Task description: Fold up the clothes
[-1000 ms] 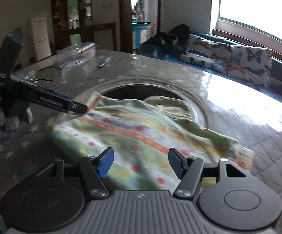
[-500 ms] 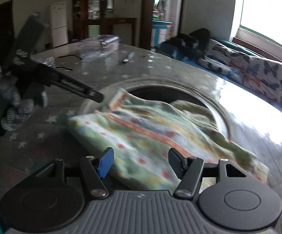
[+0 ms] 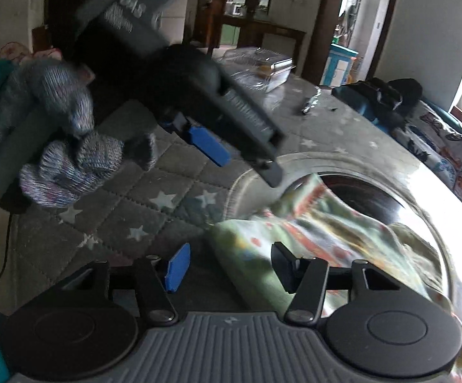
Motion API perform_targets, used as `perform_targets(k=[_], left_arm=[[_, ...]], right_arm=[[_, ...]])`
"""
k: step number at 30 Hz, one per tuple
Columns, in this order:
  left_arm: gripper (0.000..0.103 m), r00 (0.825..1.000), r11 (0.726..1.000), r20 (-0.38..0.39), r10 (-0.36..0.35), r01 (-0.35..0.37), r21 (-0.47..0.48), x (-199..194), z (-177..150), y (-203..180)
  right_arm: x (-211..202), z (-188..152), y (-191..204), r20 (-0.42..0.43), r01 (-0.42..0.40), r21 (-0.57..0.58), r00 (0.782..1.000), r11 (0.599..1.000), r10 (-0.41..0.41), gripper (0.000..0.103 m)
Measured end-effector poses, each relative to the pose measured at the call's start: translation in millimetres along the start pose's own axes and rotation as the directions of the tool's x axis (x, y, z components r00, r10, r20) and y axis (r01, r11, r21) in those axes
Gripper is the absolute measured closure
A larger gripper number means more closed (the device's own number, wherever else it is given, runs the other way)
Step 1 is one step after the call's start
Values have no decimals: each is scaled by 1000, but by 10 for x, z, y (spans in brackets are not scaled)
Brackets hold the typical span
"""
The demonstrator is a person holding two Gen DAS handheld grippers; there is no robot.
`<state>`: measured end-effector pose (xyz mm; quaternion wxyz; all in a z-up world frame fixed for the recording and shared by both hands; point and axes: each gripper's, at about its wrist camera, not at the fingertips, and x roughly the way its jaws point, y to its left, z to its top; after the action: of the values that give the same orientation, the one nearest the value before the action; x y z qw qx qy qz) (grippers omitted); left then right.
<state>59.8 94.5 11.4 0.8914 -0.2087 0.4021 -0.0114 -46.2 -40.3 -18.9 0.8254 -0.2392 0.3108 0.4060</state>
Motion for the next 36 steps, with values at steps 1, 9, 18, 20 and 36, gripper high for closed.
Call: perform_targets(k=[1, 9, 18, 20, 36], left_arm=[[34, 1000, 1000, -11, -15, 15, -21, 5, -4, 10], [34, 994, 989, -57, -89, 81, -127, 91, -4, 2], [34, 986, 965, -99, -135, 108, -240, 173, 16, -72], [34, 984, 961, -110, -140, 108, -256, 199, 22, -112], [85, 980, 952, -134, -147, 104, -288, 410, 0, -191]], right_arm=[[38, 0, 7, -7, 2, 0, 1000, 1000, -2, 53], [28, -15, -145, 6, -3, 98, 1000, 995, 3, 83], [-215, -35, -368, 91, -43, 216, 996, 975, 24, 90], [-254, -39, -397, 104, -48, 227, 994, 973, 25, 90], [-437, -168, -589, 162, -86, 303, 986, 949, 38, 79]])
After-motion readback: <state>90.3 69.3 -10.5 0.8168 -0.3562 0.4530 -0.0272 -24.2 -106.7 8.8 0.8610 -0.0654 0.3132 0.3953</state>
